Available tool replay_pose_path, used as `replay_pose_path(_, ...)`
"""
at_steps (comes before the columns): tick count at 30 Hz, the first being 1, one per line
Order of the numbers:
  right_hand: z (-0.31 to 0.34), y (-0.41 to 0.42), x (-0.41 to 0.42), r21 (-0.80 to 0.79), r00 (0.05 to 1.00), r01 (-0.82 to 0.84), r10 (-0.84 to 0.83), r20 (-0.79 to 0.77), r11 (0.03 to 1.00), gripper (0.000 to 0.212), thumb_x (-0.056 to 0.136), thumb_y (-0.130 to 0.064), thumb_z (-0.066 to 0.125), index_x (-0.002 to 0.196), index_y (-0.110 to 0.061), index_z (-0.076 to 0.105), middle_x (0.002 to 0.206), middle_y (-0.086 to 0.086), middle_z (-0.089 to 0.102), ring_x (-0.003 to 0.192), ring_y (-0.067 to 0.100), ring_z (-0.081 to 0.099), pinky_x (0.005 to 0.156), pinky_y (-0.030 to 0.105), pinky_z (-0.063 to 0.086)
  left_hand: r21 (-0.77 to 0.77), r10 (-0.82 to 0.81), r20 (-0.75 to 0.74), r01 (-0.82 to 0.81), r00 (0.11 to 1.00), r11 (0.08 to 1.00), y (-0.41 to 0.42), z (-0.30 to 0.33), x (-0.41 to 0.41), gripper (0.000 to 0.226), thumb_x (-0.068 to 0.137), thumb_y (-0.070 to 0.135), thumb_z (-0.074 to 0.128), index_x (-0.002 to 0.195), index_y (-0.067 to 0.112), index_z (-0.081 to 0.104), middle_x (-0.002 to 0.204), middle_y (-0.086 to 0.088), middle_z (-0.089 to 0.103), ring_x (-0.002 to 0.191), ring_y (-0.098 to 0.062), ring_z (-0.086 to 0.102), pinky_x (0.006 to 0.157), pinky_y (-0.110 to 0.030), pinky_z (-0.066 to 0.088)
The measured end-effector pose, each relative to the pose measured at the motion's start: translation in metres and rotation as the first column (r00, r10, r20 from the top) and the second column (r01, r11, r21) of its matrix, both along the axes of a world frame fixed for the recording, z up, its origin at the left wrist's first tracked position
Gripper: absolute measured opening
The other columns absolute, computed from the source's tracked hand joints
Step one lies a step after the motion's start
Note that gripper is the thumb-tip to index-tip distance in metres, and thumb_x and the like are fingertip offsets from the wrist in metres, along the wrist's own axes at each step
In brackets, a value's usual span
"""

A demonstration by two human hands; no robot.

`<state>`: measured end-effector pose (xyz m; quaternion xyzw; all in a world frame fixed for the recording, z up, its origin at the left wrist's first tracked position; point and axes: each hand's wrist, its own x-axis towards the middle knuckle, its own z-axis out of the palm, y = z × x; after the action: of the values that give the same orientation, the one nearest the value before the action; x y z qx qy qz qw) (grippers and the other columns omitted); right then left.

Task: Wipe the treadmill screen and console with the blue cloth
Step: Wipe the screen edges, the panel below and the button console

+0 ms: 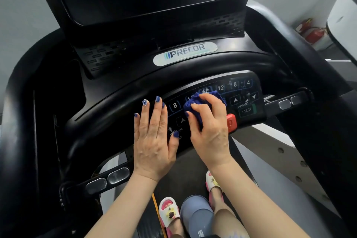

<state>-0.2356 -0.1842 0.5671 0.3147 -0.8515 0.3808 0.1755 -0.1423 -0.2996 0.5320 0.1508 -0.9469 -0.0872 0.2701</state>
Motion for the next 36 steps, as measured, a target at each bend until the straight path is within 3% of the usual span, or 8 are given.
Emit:
replay_pose_path(5,-0.019,0.006,-0.001,0.062,0.999,-0.045,0.045,0.001,0.997,0.027,0.089,-0.014,0.057,0.115,-0.014,0.047,0.129,0.011,0.041,0.118,0.025,0.043,0.101,0.041,0.043,0.01,-0.003,-0.014,0.004,1.0,1.0,0.001,0.001,-0.001,0.062,0.1,0.034,0.036,0.151,-0.002,0.031,0.162,-0.014,0.02,0.154,-0.029,0.002,0.125,-0.047,0.002)
replay_pose_path(11,-0.007,-0.022,-0.027,-0.033,0.998,-0.009,0.007,-0.069,0.999,0.018,0.09,-0.015,0.055,0.105,-0.015,0.045,0.12,0.013,0.048,0.11,0.023,0.043,0.099,0.039,0.041,0.004,0.001,-0.023,-0.001,1.0,1.0,0.0,0.0,-0.002,0.062,0.101,0.034,0.037,0.151,-0.002,0.03,0.162,-0.012,0.018,0.154,-0.029,0.001,0.124,-0.047,0.002)
replay_pose_path(17,-0.017,0.011,-0.016,0.03,0.988,-0.122,0.124,-0.089,0.992,0.019,0.091,-0.017,0.057,0.109,-0.015,0.049,0.124,0.005,0.043,0.113,0.024,0.045,0.094,0.042,0.046,0.002,-0.004,-0.021,0.004,1.0,1.0,0.001,0.001,-0.001,0.062,0.101,0.034,0.037,0.151,-0.002,0.031,0.162,-0.013,0.02,0.154,-0.029,0.002,0.124,-0.047,0.002)
replay_pose_path(22,-0.006,-0.018,-0.03,-0.063,0.999,0.021,-0.024,-0.045,0.998,0.019,0.09,-0.014,0.056,0.107,-0.014,0.048,0.126,0.017,0.047,0.116,0.026,0.042,0.103,0.038,0.04,-0.005,0.003,-0.026,-0.003,1.0,1.0,-0.001,0.001,-0.002,0.062,0.101,0.035,0.035,0.151,-0.001,0.029,0.162,-0.013,0.02,0.154,-0.028,0.0,0.124,-0.048,0.002)
replay_pose_path(28,-0.018,0.016,-0.03,0.017,0.994,-0.068,0.069,-0.089,0.998,0.018,0.093,-0.016,0.057,0.109,-0.015,0.049,0.124,0.015,0.048,0.115,0.026,0.044,0.102,0.038,0.041,0.007,0.002,-0.016,-0.002,1.0,1.0,0.001,-0.001,-0.001,0.063,0.099,0.033,0.038,0.151,-0.002,0.031,0.161,-0.016,0.024,0.154,-0.029,0.002,0.124,-0.049,0.003)
replay_pose_path(33,-0.004,-0.021,-0.04,-0.088,0.992,0.128,-0.128,0.002,0.988,0.017,0.089,-0.017,0.053,0.104,-0.015,0.045,0.12,0.02,0.05,0.111,0.025,0.039,0.1,0.04,0.036,-0.003,0.015,-0.017,-0.015,1.0,1.0,0.0,0.0,-0.002,0.063,0.101,0.035,0.036,0.151,-0.002,0.032,0.161,-0.016,0.023,0.154,-0.029,0.001,0.124,-0.049,0.004)
replay_pose_path(36,-0.01,-0.006,-0.035,-0.014,0.997,-0.042,0.041,-0.059,0.999,0.018,0.092,-0.018,0.053,0.109,-0.017,0.046,0.125,0.01,0.043,0.112,0.025,0.04,0.1,0.038,0.038,-0.002,0.013,-0.011,-0.014,1.0,1.0,0.0,-0.001,-0.001,0.063,0.1,0.034,0.038,0.151,-0.003,0.032,0.161,-0.018,0.025,0.154,-0.03,0.003,0.124,-0.05,0.004)
